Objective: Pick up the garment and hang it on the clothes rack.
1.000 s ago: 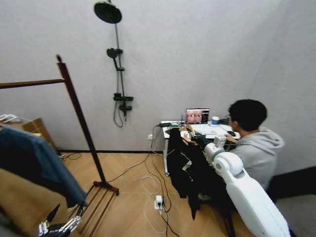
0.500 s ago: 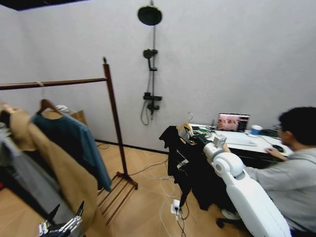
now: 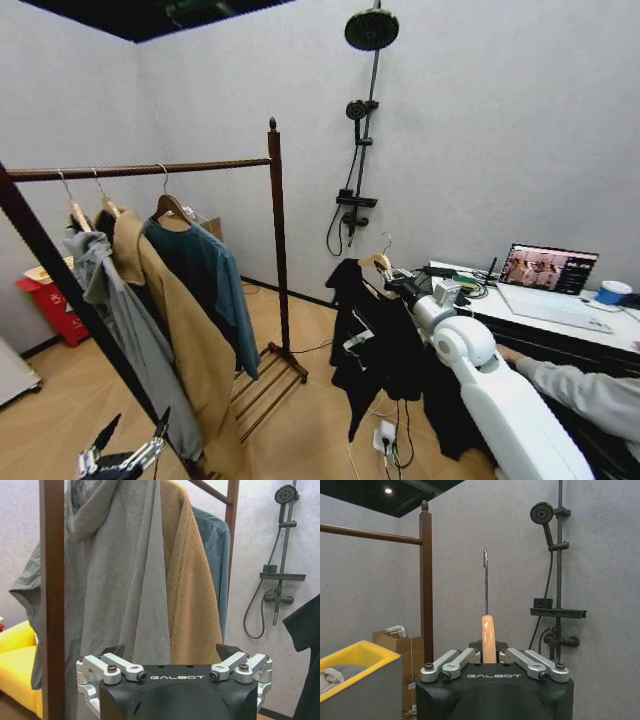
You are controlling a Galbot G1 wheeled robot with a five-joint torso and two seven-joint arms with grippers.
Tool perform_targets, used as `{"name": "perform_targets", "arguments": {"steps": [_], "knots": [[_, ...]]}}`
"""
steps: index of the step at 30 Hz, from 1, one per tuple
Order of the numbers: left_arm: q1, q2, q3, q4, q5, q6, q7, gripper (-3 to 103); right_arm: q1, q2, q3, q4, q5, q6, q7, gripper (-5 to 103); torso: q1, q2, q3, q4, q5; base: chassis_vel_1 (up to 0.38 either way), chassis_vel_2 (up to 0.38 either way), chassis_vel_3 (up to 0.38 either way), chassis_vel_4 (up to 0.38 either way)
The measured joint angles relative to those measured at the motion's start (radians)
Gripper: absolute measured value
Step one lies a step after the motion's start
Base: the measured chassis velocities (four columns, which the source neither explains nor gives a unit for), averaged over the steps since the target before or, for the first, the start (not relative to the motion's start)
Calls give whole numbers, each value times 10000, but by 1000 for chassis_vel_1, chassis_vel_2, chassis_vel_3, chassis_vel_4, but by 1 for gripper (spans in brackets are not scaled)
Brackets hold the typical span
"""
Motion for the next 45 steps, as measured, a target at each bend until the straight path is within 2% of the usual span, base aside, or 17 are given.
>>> {"name": "perform_targets", "arguments": {"steps": [20,26,28,34,40,45], "knots": [[0,0,0,0,1,0,1,100,-402,-57,62,382,-76,33,-230,10,2,-1,0,0,-3,-104,115,126,-108],[0,0,0,0,0,0,1,100,-992,-58,199,1309,-422,-27,-242,10,7,-4,2,3,-1,-71,159,157,-68],[-1,1,0,0,0,0,2,100,-1357,-108,287,2169,-566,-218,23,10,8,-4,2,2,-1,36,95,113,42],[0,1,0,0,0,0,3,100,-1589,-299,297,3219,-564,-743,690,10,-4,2,-2,0,-3,97,58,61,88],[0,0,0,0,0,0,2,100,-1158,-431,183,2927,-405,-771,691,10,-5,2,-2,3,-1,137,89,79,126],[0,0,0,0,0,0,0,100,-64,-613,-86,1933,-148,-410,249,10,2,-1,1,11,-2,87,136,133,101]]}}
